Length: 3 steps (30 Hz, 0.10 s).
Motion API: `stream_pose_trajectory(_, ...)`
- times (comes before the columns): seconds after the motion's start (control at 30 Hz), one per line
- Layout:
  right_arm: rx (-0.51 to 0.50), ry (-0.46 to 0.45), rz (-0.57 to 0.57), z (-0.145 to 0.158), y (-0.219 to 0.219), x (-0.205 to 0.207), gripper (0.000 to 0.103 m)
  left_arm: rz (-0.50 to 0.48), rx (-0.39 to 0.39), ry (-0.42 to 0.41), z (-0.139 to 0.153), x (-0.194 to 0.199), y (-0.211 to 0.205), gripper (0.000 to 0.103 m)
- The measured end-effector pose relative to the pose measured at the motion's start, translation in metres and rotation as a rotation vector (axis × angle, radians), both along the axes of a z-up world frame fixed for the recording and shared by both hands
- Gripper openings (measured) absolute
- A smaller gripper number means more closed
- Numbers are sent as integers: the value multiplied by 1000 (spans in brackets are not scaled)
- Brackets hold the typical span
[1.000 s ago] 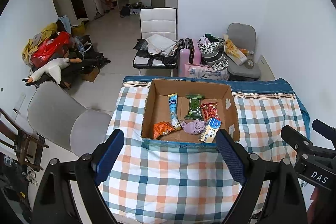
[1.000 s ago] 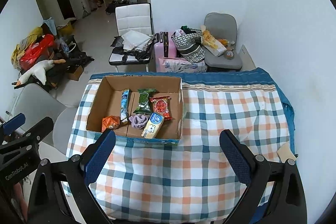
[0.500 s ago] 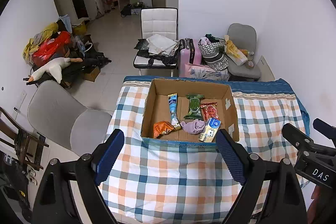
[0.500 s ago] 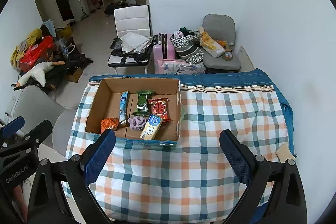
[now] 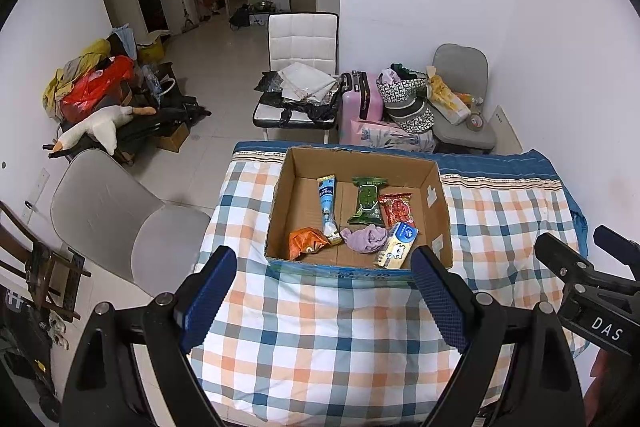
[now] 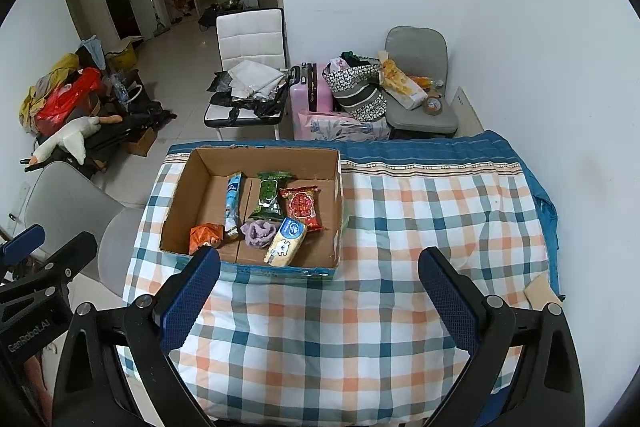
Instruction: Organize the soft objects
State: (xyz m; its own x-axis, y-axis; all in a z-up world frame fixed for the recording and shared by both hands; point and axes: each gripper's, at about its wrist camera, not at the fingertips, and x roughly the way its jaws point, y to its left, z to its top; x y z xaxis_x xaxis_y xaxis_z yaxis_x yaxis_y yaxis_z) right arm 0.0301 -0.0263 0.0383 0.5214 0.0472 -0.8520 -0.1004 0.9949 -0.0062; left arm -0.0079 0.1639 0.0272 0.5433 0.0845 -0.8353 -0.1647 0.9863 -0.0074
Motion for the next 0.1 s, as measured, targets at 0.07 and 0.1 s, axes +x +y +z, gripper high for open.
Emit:
stream_pose_trajectory(0.07, -2, -1, -1, 0, -1, 0, 101, 5, -3, 2, -2, 0, -4, 89)
stream_pose_trajectory(0.1, -1, -3, -3, 1, -2, 1, 101, 5, -3, 4, -2, -1, -6, 89)
